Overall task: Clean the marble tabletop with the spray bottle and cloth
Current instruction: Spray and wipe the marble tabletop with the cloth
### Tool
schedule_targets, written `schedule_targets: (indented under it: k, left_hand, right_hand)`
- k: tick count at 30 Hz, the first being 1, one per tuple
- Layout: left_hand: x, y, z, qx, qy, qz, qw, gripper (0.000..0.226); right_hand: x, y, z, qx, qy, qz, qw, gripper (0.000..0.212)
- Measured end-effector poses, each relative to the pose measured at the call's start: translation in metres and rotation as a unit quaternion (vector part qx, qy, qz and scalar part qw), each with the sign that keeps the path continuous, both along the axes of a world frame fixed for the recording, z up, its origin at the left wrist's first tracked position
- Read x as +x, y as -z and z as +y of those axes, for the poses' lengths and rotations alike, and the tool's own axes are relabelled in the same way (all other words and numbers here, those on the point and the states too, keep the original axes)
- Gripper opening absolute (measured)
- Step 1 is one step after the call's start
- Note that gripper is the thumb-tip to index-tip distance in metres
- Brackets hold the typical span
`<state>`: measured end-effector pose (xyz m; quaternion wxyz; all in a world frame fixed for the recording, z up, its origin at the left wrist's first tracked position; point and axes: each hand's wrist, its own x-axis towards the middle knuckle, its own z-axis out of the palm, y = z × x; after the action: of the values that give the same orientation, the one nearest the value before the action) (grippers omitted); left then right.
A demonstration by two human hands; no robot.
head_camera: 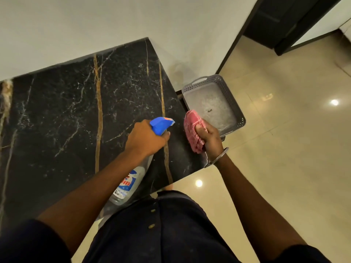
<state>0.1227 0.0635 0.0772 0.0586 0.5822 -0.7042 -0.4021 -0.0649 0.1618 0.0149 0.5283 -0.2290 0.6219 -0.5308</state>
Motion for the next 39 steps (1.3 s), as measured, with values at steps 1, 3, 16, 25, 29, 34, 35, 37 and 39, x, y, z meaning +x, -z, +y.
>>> schedule_targets:
  k: [1, 3, 16, 25, 29, 34, 35, 37, 39]
  left_hand:
    - [0.000, 0.001, 0.002, 0.004, 0.003, 0.002, 1.000, 0.031]
    - [-0.001, 0.002, 0.004, 0.009, 0.012, -0.003, 1.000, 0.029]
    - [0.026, 0.008, -0.021, 0.007, -0.061, 0.007, 0.998, 0.029]
    - [0.019, 0.000, -0.035, -0.008, -0.092, 0.012, 0.996, 0.039]
    - [0.012, -0.009, -0.039, -0.008, -0.067, 0.027, 0.997, 0.030]
    - [0.007, -0.010, -0.043, -0.004, -0.074, 0.037, 0.997, 0.026]
    - [0.007, -0.010, -0.043, -0.004, -0.077, 0.036, 0.996, 0.027]
    - [0.006, -0.009, -0.043, 0.000, -0.083, 0.033, 0.996, 0.027]
    - [0.005, -0.009, -0.044, 0.001, -0.092, 0.031, 0.995, 0.026]
  right_hand:
    - [-0.003, 0.004, 0.010, -0.016, -0.042, 0.164, 0.985, 0.050]
    - [-0.005, 0.026, 0.033, -0.075, -0.160, 0.399, 0.900, 0.048]
    - [0.009, 0.078, 0.021, -0.038, -0.301, 0.658, 0.689, 0.055]
    - [0.013, 0.075, -0.028, -0.008, -0.297, 0.653, 0.696, 0.056]
    - [0.015, 0.072, 0.022, -0.013, -0.299, 0.653, 0.696, 0.055]
    - [0.015, 0.080, 0.070, 0.001, -0.314, 0.662, 0.681, 0.055]
    - [0.015, 0.080, 0.070, 0.004, -0.317, 0.663, 0.678, 0.055]
    - [0.014, 0.080, 0.066, 0.006, -0.324, 0.666, 0.672, 0.055]
    - [0.014, 0.079, 0.056, -0.001, -0.324, 0.669, 0.669, 0.054]
